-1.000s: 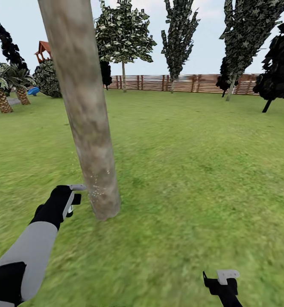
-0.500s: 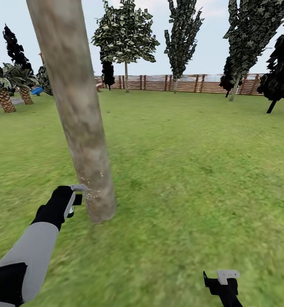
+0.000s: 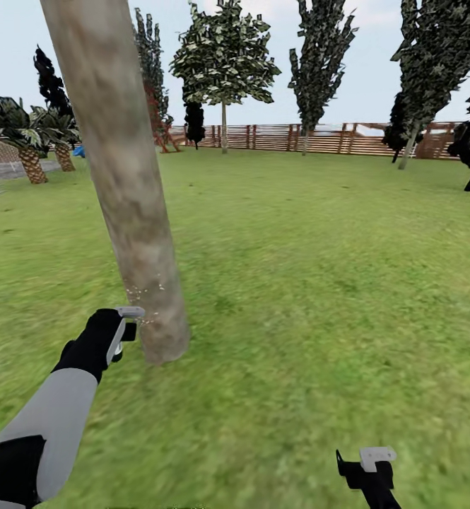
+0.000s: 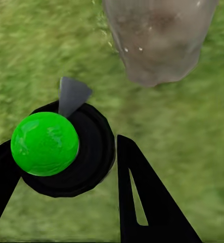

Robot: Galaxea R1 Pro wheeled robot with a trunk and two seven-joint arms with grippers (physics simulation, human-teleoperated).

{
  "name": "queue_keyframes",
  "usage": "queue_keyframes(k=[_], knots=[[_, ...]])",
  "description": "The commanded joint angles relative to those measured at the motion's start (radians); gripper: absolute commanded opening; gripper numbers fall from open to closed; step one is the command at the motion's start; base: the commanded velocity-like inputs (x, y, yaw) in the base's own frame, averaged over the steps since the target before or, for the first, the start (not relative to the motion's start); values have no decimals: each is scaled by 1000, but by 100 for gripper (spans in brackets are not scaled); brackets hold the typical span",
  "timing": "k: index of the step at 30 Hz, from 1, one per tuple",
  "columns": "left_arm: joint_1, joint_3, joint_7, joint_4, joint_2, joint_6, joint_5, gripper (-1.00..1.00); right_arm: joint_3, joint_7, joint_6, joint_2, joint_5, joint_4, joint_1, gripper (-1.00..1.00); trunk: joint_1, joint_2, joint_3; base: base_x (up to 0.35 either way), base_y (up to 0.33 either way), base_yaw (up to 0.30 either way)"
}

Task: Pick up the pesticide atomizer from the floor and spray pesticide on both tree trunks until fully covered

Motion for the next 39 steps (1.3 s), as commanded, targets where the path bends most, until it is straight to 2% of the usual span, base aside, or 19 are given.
queue_keyframes(k=[1, 6, 20, 39], knots=[[-1, 2, -1, 0, -1, 4, -8, -100, -4, -6, -3, 0, 11, 1, -1, 100, 0, 0, -1, 0, -276, 275], [-1, 7, -1, 3, -3, 4, -8, -100, -4, -6, -3, 0, 11, 1, -1, 100, 0, 0, -1, 0, -276, 202], [-1, 8, -1, 4, -3, 3, -8, -100, -4, -6, -3, 0, 11, 1, -1, 100, 0, 0, -1, 0, -276, 16], [2, 7, 1, 7, -3, -1, -8, -100, -4, -6, -3, 0, 11, 1, -1, 100, 0, 0, -1, 160, -243, 263]])
